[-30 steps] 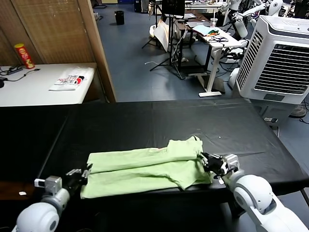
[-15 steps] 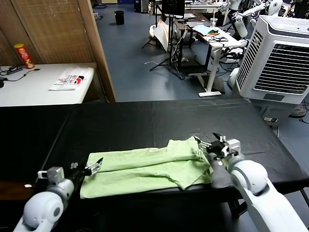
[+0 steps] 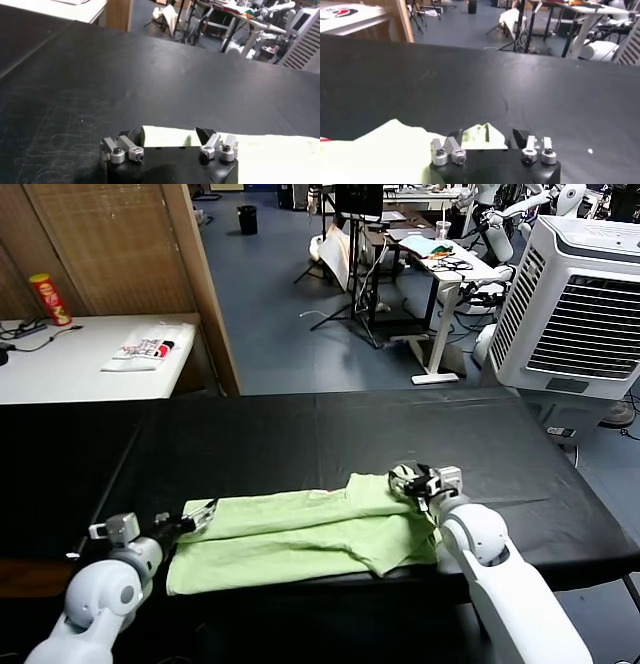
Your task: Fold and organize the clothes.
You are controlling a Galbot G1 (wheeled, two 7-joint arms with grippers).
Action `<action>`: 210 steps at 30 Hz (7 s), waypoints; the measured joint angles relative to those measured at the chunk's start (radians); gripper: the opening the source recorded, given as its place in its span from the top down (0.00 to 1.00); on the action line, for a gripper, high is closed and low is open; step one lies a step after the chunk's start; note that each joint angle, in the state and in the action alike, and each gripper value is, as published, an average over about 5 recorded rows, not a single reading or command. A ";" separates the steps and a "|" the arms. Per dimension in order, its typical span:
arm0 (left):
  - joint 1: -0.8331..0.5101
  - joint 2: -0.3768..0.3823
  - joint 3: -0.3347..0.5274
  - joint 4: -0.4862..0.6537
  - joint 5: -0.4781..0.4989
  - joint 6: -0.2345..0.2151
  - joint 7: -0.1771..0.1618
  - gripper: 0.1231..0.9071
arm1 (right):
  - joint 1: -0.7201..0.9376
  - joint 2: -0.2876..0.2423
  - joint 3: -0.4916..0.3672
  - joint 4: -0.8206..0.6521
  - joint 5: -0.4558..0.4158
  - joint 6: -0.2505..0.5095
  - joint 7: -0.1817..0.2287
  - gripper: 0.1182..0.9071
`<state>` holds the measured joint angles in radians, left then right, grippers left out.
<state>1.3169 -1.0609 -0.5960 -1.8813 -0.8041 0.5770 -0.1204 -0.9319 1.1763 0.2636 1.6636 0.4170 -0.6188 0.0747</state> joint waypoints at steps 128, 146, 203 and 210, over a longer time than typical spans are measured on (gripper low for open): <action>-0.004 -0.282 0.261 -0.283 0.205 0.024 -0.098 0.97 | -0.371 0.118 0.152 0.312 -0.221 0.140 -0.045 0.14; 0.031 -0.358 0.313 -0.241 0.309 -0.010 -0.042 0.91 | -0.347 0.114 0.127 0.297 -0.199 0.160 -0.058 0.14; 0.117 -0.367 -0.039 -0.042 0.095 -0.248 0.103 0.41 | -0.251 0.048 -0.108 0.308 -0.176 0.348 -0.141 0.14; 0.122 -0.389 -0.048 -0.041 0.075 -0.244 0.099 0.90 | -0.258 0.063 -0.100 0.309 -0.189 0.350 -0.138 0.14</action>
<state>1.4394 -1.4502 -0.6442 -1.9224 -0.7291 0.3326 -0.0212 -1.1895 1.2390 0.1635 1.9723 0.2284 -0.2689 -0.0631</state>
